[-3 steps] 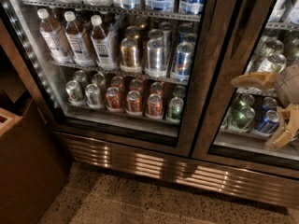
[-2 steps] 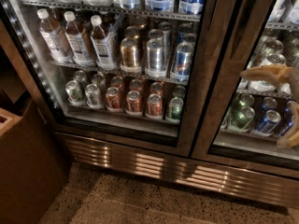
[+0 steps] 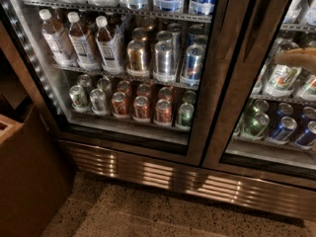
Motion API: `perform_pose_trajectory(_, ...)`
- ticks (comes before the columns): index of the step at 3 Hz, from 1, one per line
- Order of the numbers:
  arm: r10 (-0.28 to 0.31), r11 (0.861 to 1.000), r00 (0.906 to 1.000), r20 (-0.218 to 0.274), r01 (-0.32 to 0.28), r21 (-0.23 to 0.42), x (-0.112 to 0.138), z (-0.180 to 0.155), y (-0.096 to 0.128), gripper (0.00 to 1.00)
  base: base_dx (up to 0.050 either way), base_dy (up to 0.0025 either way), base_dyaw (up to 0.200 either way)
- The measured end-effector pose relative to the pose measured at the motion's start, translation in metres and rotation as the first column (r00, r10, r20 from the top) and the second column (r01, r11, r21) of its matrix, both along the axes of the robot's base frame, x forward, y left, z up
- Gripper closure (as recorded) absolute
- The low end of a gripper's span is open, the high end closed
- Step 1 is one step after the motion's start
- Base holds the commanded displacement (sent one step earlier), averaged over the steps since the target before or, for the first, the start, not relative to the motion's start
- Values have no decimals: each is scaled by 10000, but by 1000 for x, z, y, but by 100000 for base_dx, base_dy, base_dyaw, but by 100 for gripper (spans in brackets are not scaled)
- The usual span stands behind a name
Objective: Open left fridge door
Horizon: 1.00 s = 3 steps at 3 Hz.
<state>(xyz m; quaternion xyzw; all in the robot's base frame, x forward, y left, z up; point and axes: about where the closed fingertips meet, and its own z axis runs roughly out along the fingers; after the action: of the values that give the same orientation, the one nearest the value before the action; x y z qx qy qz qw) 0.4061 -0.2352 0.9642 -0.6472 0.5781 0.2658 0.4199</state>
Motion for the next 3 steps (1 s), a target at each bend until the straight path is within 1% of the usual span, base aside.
perform_pose_trajectory(1,1,10000,10000,0,-1,3,0,0,0,0,0,0,0)
perform_pose_trajectory(2,738,9880,9973,46,-738,1359,2,1,5,0,0,0,0)
perform_pose_trajectory(3,1206,9373,9922,309,-1241,3257,17,5,8,0,0,0,0)
